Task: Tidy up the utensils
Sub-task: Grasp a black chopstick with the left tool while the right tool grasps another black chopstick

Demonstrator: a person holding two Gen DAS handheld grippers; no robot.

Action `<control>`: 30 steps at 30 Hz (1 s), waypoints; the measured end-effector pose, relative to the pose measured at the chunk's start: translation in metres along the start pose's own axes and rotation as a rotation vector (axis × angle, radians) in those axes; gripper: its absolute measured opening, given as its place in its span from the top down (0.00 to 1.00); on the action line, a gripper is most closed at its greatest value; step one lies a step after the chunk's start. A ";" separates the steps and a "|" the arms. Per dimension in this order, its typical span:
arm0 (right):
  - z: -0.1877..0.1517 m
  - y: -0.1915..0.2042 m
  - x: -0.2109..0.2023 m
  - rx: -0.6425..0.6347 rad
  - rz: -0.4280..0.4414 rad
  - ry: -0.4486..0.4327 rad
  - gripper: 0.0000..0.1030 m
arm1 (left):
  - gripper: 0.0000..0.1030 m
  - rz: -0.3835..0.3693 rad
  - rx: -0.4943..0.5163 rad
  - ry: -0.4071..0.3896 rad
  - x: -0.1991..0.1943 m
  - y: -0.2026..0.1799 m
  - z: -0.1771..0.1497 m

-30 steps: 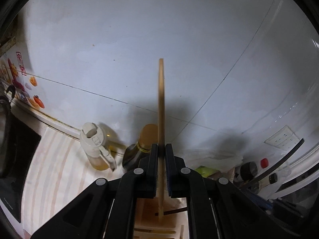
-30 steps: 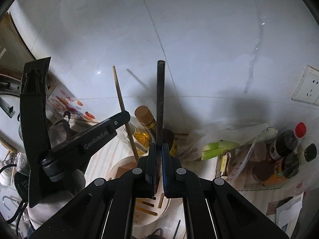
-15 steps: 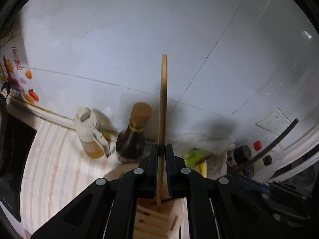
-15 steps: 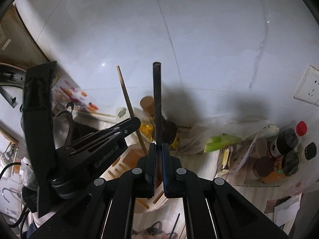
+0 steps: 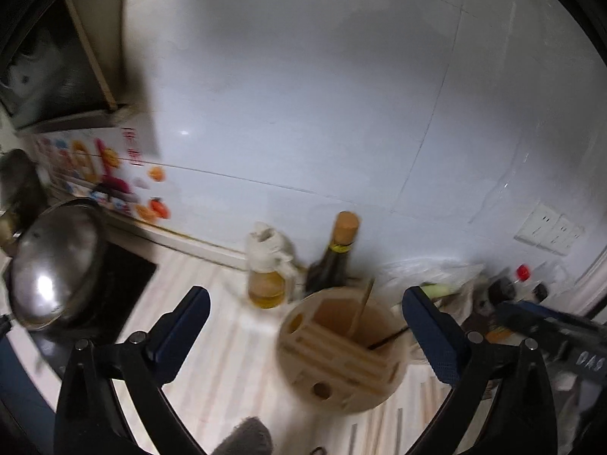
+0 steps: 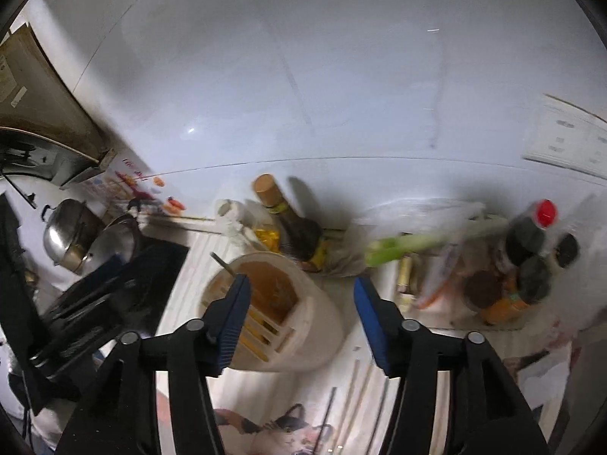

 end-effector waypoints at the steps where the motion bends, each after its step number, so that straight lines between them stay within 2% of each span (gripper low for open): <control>1: -0.007 -0.007 -0.005 0.009 -0.019 -0.013 0.29 | 0.00 0.017 0.004 0.000 -0.003 0.001 -0.007; 5: -0.037 -0.035 -0.013 0.048 -0.072 -0.033 0.07 | 0.00 0.042 0.005 0.020 -0.007 0.003 -0.037; 7: -0.055 -0.051 -0.013 0.062 -0.094 -0.043 0.02 | 0.00 0.042 0.006 0.057 -0.001 -0.001 -0.056; 10: -0.078 -0.069 -0.008 0.060 -0.142 -0.066 0.02 | 0.00 0.041 0.041 0.132 0.016 -0.014 -0.092; 14: -0.122 -0.098 0.020 0.084 -0.182 0.017 0.03 | 0.00 0.043 0.119 0.246 0.041 -0.040 -0.152; 15: -0.133 -0.106 0.026 0.096 -0.185 0.042 0.06 | 0.00 0.045 0.138 0.280 0.049 -0.045 -0.168; 17: -0.156 -0.121 0.042 0.117 -0.181 0.114 0.37 | 0.00 0.055 0.152 0.348 0.063 -0.052 -0.195; 20: -0.183 -0.135 0.062 0.163 -0.129 0.185 0.58 | 0.00 0.042 0.142 0.508 0.095 -0.060 -0.246; 22: -0.199 -0.143 0.075 0.176 -0.114 0.230 0.59 | 0.09 0.014 0.141 0.585 0.110 -0.066 -0.273; 24: -0.210 -0.146 0.085 0.187 -0.094 0.266 0.61 | 0.27 0.007 0.162 0.642 0.121 -0.073 -0.294; 25: -0.215 -0.145 0.090 0.184 -0.082 0.281 0.64 | 0.30 -0.002 0.172 0.662 0.125 -0.077 -0.301; 26: -0.220 -0.144 0.096 0.179 -0.077 0.298 0.65 | 0.37 -0.008 0.183 0.674 0.129 -0.081 -0.308; 27: -0.222 -0.143 0.100 0.175 -0.073 0.309 0.65 | 0.49 -0.006 0.198 0.679 0.131 -0.084 -0.312; 29: -0.227 -0.139 0.110 0.163 -0.062 0.326 0.65 | 0.54 0.008 0.237 0.661 0.133 -0.090 -0.314; 30: -0.231 -0.137 0.116 0.160 -0.062 0.345 0.65 | 0.60 0.002 0.248 0.645 0.133 -0.094 -0.313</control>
Point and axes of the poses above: each gripper's, at about its wrist camera, not at the fingertips, and x roughly the way its jaws point, y to its left, z to its top, the point moved 5 cm from there along x, roughly the way its jaws point
